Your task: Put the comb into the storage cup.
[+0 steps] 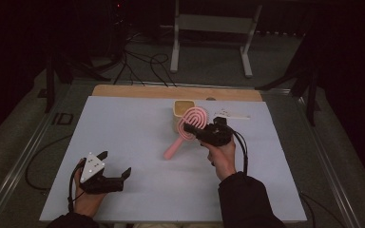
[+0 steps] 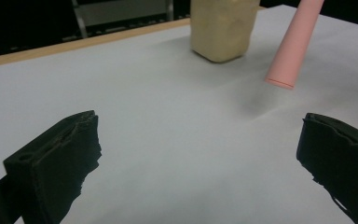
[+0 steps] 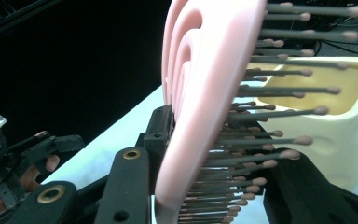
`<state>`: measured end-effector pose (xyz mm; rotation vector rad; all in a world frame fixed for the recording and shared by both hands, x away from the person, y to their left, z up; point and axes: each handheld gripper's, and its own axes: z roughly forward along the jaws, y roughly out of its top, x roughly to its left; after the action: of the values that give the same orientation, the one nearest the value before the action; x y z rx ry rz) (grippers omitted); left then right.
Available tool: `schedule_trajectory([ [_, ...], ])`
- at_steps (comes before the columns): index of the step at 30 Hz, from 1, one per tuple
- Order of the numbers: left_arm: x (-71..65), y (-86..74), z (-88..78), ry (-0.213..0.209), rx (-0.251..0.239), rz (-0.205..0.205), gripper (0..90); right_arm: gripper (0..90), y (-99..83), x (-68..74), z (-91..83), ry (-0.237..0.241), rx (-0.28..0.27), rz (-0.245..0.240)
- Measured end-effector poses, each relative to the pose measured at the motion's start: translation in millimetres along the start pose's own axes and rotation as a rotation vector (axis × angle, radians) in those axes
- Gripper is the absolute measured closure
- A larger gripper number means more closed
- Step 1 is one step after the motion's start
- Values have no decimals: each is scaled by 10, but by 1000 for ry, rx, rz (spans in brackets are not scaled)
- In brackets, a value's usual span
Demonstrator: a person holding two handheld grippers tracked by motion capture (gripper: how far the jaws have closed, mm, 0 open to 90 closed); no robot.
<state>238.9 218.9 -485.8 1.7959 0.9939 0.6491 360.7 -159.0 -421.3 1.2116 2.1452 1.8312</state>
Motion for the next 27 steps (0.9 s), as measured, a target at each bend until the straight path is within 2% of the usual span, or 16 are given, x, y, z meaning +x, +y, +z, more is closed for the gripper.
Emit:
schedule_trajectory([
  [3,16,-50,-49,24,-6,7,0,635,8,13,27,0,5,-8],
  [8,46,-99,-88,44,-20,-5,0,635,34,24,42,4,11,-8],
  [10,44,-124,-86,56,-8,5,1,635,48,23,43,6,10,-9],
  [15,44,-140,-98,49,-11,0,1,635,81,27,36,5,11,-8],
  [21,63,-145,-107,65,-23,-12,1,634,111,12,21,13,8,2],
  [27,60,-150,-80,75,-19,-5,1,634,139,-21,5,16,3,16],
])
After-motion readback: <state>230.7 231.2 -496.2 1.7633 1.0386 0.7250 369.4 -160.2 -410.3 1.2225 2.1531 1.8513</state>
